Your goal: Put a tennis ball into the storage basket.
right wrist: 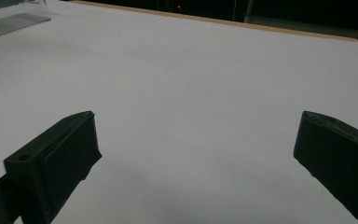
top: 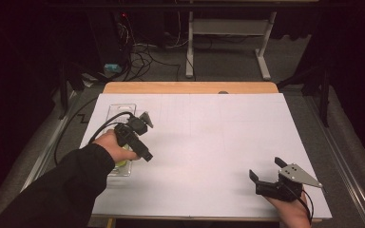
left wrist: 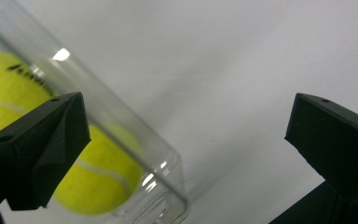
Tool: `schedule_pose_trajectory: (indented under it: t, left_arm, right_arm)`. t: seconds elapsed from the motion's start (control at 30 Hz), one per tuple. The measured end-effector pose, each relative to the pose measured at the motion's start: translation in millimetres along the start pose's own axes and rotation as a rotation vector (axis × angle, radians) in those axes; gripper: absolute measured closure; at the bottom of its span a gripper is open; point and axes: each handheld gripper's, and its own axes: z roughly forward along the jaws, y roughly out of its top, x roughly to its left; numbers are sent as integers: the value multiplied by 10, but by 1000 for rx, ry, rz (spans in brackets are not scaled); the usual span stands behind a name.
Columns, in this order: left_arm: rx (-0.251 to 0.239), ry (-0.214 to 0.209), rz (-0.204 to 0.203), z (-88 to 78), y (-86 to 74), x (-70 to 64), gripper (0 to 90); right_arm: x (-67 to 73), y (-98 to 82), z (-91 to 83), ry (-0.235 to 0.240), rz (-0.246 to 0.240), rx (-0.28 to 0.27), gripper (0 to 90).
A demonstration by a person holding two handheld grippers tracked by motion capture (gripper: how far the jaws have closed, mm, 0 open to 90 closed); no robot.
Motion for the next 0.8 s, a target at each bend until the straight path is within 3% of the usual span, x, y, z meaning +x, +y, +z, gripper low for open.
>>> schedule_pose_trajectory:
  t: [0.17,0.33,0.53,0.6,0.7,0.8]
  left_arm:
    - [0,-15,36,46,132,-165,4]
    - [-42,-38,50,113,196,-306,5]
    - [-167,-66,36,355,151,-468,5]
    - [-203,-85,17,463,120,-495,4]
    - [-258,-71,9,624,58,-528,4]
    - [-327,-87,-23,727,-3,-526,4]
  right_arm:
    - [2,3,-3,2,-1,-1,0]
    - [5,7,-7,3,0,-2,0]
    - [16,9,-2,9,-5,-2,0]
    - [23,10,-3,11,-6,-1,1]
    - [29,13,-6,13,-7,-3,0]
    - [33,14,-5,15,-5,-4,0]
